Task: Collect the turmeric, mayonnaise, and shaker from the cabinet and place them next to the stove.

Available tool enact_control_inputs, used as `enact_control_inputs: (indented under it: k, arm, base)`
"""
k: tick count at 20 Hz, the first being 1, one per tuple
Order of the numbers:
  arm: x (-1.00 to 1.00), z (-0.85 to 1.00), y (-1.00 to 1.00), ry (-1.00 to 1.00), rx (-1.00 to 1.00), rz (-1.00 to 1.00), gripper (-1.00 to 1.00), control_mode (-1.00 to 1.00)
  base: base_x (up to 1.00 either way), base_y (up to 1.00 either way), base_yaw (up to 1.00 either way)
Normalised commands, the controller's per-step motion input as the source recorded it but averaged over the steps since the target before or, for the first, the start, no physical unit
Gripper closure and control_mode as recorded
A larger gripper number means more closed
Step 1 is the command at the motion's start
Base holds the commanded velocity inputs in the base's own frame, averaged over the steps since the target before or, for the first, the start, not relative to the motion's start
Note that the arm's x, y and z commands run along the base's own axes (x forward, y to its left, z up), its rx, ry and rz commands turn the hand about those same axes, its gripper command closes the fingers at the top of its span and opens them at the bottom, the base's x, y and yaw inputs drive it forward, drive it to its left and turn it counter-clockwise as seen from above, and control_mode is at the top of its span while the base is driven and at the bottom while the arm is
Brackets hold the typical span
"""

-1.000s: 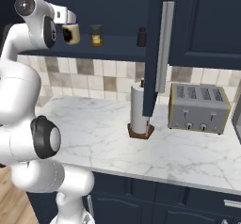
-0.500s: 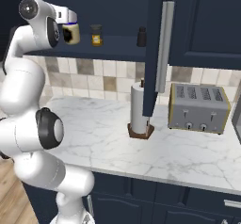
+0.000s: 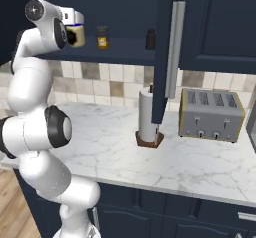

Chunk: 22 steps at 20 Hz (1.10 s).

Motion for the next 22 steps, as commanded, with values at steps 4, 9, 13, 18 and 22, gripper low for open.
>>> enact_control_inputs:
  k: [4, 9, 13, 18, 22]
  arm:
    - [0.29, -0.16, 0.00, 0.06, -0.07, 0.00, -1.00, -1.00]
    - [0.28, -0.05, 0.00, 0.06, -0.03, 0.00, -1.00, -1.00]
    - [0.30, -0.01, 0.00, 0.05, 0.00, 0.00, -1.00, -1.00]
    - [0.22, 0.00, -0.01, 0.05, 0.00, 0.00, -1.00, -1.00]
    - [0.05, 0.00, 0.00, 0.03, 0.00, 0.00, -1.00, -1.00]
  base:
    - [0.00, 0.00, 0.00]
    - [0.00, 0.00, 0.00]
    - [0.00, 0.00, 0.00]
    - [0.00, 0.00, 0.00]
    - [0.00, 0.00, 0.00]
